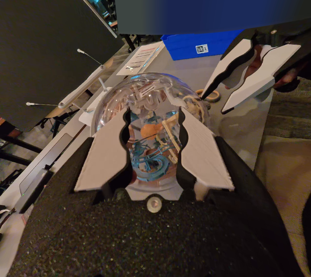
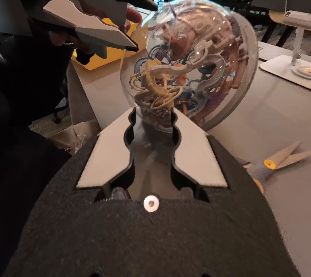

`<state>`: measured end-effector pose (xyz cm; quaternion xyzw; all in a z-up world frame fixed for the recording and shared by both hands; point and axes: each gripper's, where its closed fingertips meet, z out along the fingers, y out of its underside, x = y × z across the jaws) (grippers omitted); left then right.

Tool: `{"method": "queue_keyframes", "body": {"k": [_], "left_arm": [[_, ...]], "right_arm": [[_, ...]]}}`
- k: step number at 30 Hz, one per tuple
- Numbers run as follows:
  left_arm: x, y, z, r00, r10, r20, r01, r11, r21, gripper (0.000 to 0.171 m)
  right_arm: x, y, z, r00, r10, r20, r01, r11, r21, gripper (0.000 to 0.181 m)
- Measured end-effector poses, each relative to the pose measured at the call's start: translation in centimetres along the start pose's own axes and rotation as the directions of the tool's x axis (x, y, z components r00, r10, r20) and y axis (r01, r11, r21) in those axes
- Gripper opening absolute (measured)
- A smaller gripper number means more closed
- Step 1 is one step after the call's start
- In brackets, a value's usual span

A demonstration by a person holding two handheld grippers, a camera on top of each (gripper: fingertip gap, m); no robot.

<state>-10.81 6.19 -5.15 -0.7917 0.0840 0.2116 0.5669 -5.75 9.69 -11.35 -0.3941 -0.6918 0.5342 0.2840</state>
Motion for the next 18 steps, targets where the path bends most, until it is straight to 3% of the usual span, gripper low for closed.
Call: {"method": "queue_keyframes", "body": {"k": [4, 13, 18], "left_arm": [[0.0, 0.5, 0.1, 0.999, 0.032, -0.009, -0.032, 0.999, -0.018, 0.053], [-0.8, 0.7, 0.3, 0.999, 0.036, 0.023, -0.036, 0.999, -0.004, 0.054], [-1.1, 0.5, 0.1, 0.999, 0.034, 0.032, -0.034, 0.999, 0.009, 0.055]], "right_arm": [[0.9, 0.0, 0.3, 0.998, -0.027, -0.061, 0.028, 1.000, 0.001, 0.040], [3.1, -2.5, -0.2, 0.963, -0.118, -0.244, 0.158, 0.976, 0.153, 0.041], [5.1, -3.4, -1.2, 0.951, -0.016, -0.309, 0.101, 0.959, 0.263, 0.043]]}}
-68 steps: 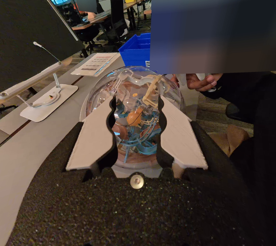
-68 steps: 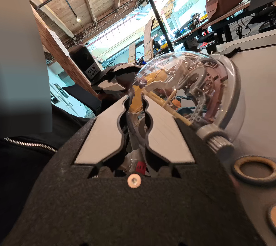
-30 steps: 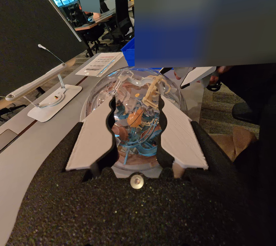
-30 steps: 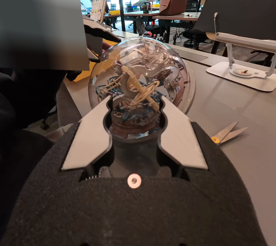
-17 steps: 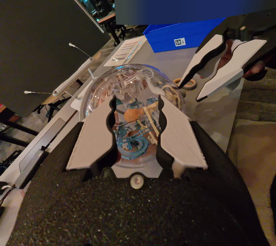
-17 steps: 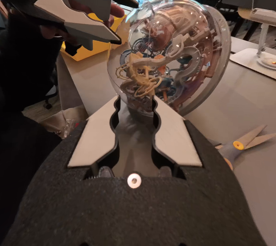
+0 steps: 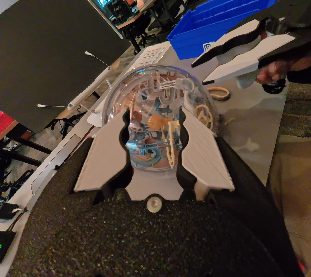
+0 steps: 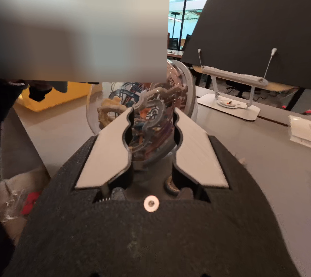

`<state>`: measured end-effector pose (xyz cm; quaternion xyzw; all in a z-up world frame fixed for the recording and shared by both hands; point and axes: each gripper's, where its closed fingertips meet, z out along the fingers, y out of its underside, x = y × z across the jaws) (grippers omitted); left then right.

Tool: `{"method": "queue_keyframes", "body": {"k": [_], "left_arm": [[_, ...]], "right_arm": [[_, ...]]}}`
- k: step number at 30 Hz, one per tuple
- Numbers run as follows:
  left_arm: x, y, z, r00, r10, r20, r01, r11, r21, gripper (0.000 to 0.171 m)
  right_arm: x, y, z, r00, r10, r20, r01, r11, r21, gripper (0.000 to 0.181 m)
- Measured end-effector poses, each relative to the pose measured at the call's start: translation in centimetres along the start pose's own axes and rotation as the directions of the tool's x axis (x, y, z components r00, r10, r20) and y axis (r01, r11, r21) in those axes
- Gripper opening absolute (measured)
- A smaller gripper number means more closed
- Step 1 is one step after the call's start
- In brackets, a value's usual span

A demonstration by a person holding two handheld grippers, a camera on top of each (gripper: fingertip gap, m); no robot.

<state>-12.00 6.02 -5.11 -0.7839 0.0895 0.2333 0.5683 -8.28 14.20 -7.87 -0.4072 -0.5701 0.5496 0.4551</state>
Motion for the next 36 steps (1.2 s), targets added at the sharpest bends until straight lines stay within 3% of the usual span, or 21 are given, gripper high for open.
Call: {"method": "queue_keyframes", "body": {"k": [3, 6, 36], "left_arm": [[-0.1, -0.1, 0.0, 1.000, -0.009, -0.002, 0.009, 1.000, 0.009, 0.057], [0.3, 0.0, 0.2, 1.000, -0.020, -0.020, 0.020, 1.000, 0.008, 0.057], [1.0, 0.4, 1.2, 1.000, -0.007, -0.017, 0.007, 1.000, 0.009, 0.060]], "right_arm": [[-0.3, 0.0, 0.0, 0.988, 0.138, 0.072, -0.140, 0.990, 0.015, 0.048], [-0.4, -0.1, 0.0, 0.977, 0.188, 0.101, -0.191, 0.981, 0.020, 0.049], [0.1, 0.3, 0.0, 0.990, 0.129, 0.055, -0.130, 0.992, 0.005, 0.049]]}}
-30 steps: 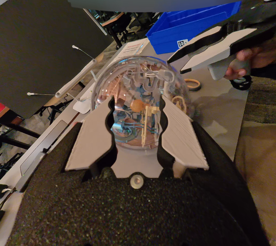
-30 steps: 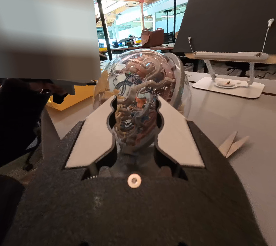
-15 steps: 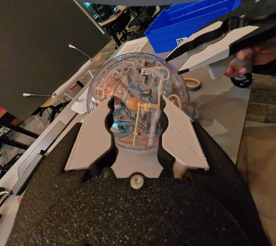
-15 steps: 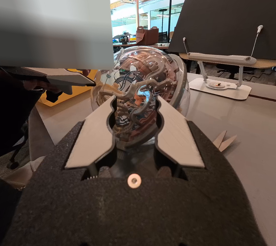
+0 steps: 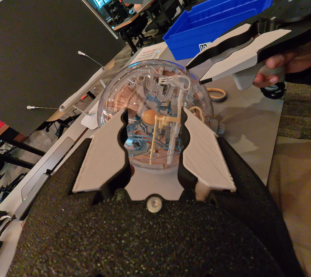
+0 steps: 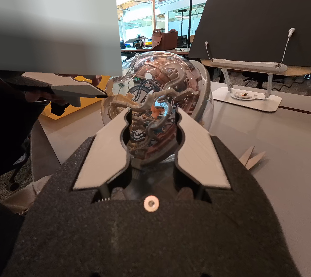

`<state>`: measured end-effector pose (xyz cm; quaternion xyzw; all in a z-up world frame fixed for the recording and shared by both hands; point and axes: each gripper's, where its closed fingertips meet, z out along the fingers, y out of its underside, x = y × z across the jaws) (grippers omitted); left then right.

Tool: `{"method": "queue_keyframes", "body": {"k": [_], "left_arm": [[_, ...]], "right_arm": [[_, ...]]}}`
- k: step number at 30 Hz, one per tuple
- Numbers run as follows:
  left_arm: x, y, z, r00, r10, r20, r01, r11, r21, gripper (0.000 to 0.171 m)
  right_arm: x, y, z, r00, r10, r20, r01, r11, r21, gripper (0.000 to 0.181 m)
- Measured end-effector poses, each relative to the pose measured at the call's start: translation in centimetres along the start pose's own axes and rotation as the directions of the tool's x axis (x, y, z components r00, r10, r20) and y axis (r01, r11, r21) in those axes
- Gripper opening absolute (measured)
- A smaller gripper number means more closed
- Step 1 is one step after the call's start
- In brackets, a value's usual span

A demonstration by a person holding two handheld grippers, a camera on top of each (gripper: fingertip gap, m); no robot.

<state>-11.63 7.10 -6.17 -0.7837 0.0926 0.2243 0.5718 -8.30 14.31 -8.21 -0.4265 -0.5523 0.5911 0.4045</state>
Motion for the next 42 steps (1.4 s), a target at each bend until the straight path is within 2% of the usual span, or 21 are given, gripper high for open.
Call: {"method": "queue_keyframes", "body": {"k": [37, 42], "left_arm": [[0.42, -0.11, 0.03, 1.000, 0.004, -0.018, -0.004, 1.000, -0.002, 0.061], [0.93, -0.18, -0.25, 0.999, 0.013, -0.043, -0.013, 1.000, -0.009, 0.062]], "right_arm": [[0.49, 0.17, 0.03, 1.000, 0.010, -0.017, -0.010, 1.000, 0.007, 0.049], [0.94, 0.39, -0.08, 0.997, 0.075, -0.005, -0.075, 0.997, 0.000, 0.049]]}}
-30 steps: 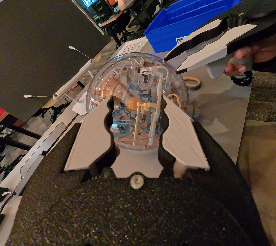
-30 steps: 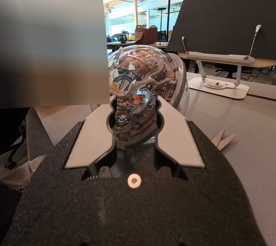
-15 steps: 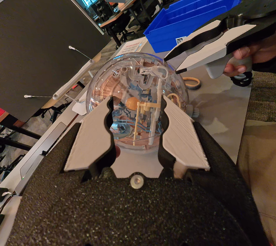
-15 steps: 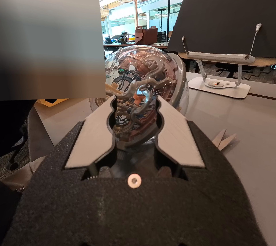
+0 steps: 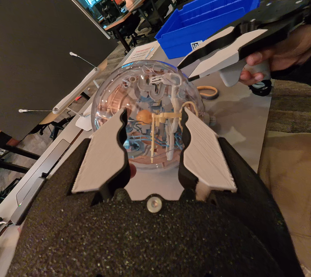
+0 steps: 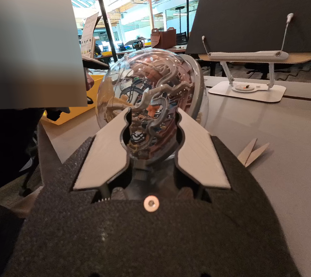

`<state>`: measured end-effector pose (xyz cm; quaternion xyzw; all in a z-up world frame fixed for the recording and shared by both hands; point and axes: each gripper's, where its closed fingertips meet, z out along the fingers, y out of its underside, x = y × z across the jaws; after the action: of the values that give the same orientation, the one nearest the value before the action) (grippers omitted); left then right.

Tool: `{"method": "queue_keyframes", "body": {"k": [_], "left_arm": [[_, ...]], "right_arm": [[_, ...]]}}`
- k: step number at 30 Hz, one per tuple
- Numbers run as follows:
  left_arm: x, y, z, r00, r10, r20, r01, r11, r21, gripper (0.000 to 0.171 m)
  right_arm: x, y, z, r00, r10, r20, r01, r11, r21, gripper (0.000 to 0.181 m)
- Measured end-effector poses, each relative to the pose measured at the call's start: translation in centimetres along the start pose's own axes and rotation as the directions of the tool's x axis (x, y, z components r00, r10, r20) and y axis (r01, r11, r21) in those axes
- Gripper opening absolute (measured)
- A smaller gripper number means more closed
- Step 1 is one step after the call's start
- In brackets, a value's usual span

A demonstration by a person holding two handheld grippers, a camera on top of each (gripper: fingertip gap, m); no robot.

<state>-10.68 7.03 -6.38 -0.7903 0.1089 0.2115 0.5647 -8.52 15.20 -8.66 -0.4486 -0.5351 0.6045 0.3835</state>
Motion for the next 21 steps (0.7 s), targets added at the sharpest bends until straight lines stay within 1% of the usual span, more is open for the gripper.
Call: {"method": "queue_keyframes", "body": {"k": [3, 6, 9, 11, 13, 14, 16, 18, 20, 21], "left_arm": [[0.5, -0.3, -0.2, 0.999, -0.023, -0.039, 0.024, 1.000, 0.012, 0.062], [1.2, -0.6, -0.4, 0.996, -0.028, -0.084, 0.030, 0.999, 0.026, 0.062], [2.2, -1.0, -0.7, 0.991, -0.020, -0.134, 0.026, 0.999, 0.040, 0.062], [2.2, -1.4, -0.9, 0.991, -0.023, -0.135, 0.031, 0.998, 0.059, 0.062], [1.9, -2.0, -1.3, 0.989, -0.049, -0.142, 0.062, 0.994, 0.088, 0.062], [1.5, -2.3, -1.5, 0.988, -0.067, -0.138, 0.082, 0.991, 0.107, 0.062], [0.2, -2.7, -1.7, 0.991, -0.098, -0.090, 0.109, 0.985, 0.131, 0.062], [-1.2, -2.4, -1.6, 0.994, -0.111, -0.023, 0.113, 0.985, 0.131, 0.062], [-2.0, -1.8, -1.2, 0.993, -0.121, 0.015, 0.118, 0.987, 0.113, 0.062], [-2.3, -1.5, -1.0, 0.992, -0.123, 0.033, 0.119, 0.988, 0.101, 0.062]], "right_arm": [[0.7, -0.1, -0.2, 1.000, 0.018, -0.023, -0.018, 1.000, 0.002, 0.049], [2.1, -0.2, -0.4, 0.996, 0.023, -0.092, -0.022, 1.000, 0.005, 0.050], [3.1, -0.2, -0.7, 0.989, -0.011, -0.151, 0.010, 1.000, -0.005, 0.049], [3.1, -0.3, -0.8, 0.988, -0.028, -0.151, 0.028, 1.000, -0.005, 0.049], [2.8, -0.8, -0.9, 0.991, -0.016, -0.133, 0.018, 1.000, 0.018, 0.049], [2.5, -1.1, -1.0, 0.994, 0.018, -0.105, -0.014, 0.999, 0.040, 0.049], [1.7, -1.7, -1.2, 0.991, 0.133, -0.003, -0.132, 0.988, 0.080, 0.049], [1.0, -2.4, -1.5, 0.970, 0.227, 0.089, -0.235, 0.966, 0.104, 0.049], [0.5, -2.4, -1.5, 0.961, 0.246, 0.128, -0.259, 0.961, 0.096, 0.049], [0.4, -2.1, -1.4, 0.966, 0.229, 0.118, -0.239, 0.968, 0.080, 0.049]]}}
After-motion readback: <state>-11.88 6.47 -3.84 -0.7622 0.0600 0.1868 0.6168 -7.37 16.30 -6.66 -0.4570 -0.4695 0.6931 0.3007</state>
